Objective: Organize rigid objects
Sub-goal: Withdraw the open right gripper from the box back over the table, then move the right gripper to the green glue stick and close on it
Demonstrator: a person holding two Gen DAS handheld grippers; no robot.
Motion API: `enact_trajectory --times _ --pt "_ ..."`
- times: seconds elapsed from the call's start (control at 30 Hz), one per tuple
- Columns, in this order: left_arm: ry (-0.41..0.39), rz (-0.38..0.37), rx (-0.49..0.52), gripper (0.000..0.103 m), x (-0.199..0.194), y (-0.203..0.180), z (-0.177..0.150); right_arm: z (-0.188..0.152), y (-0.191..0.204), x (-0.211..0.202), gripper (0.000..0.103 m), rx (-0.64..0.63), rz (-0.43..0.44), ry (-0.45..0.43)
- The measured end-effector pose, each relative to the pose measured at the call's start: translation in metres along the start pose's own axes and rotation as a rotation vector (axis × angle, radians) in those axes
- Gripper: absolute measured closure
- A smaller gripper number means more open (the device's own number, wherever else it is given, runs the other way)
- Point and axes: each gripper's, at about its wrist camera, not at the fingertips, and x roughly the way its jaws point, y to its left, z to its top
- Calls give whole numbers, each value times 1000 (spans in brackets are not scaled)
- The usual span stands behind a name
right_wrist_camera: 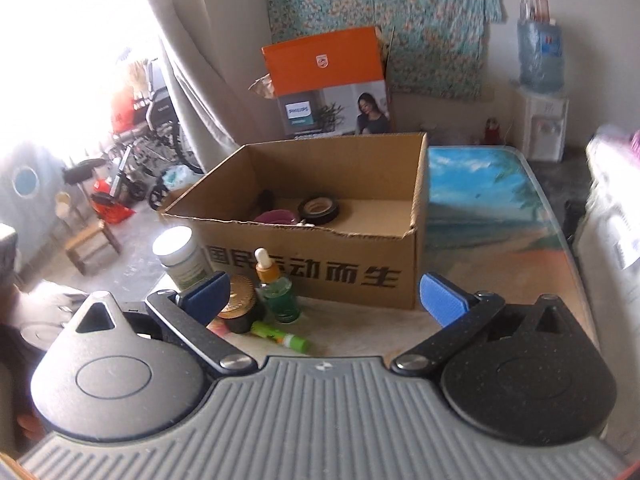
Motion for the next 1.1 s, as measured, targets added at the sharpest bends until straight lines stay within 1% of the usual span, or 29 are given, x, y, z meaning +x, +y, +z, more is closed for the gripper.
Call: enact_trajectory --times 0.07,0.13,0.23,0.3,0.37,0.43,0.47,0.53,0.57,0.6,0.63,0.77,0.8,0.9,1.03,1.1 --pt "-5 16 29 0 7 -4 -1 0 -5 6 1 40 52 17" --pt "7 49 76 0 19 -10 -4 1 -9 19 1 80 96 56" --pt "40 101 131 0 39 -17 -8 1 -9 42 2 96 109 123" --pt "63 109 152 0 50 -21 -11 1 -4 57 4 81 117 165" --pt "78 104 160 2 59 -23 -13 0 0 77 11 63 131 221" --pt "94 90 162 6 65 -24 -14 -1 5 95 22 42 147 270" --pt "100 83 157 8 68 -24 -13 -1 8 103 26 31 151 295" --pt "109 63 146 15 72 -23 -14 -3 11 121 41 11 159 349" --pt "117 55 143 18 73 -22 -15 -3 13 130 44 4 167 375" --pt "125 50 139 23 75 -21 -14 -5 13 138 51 -2 173 395" --pt "130 46 134 28 77 -20 -14 -6 14 145 53 -8 180 418" --pt "124 34 126 35 78 -17 -14 -8 14 168 61 -4 198 472" --pt "123 30 120 37 78 -15 -14 -10 13 172 67 1 199 484" --pt "128 8 100 44 74 -8 -13 -15 12 178 73 41 225 524" --pt "144 -34 70 49 67 1 -12 -26 13 176 75 103 255 561" --pt "155 -50 62 51 65 4 -13 -31 13 173 75 143 288 576"
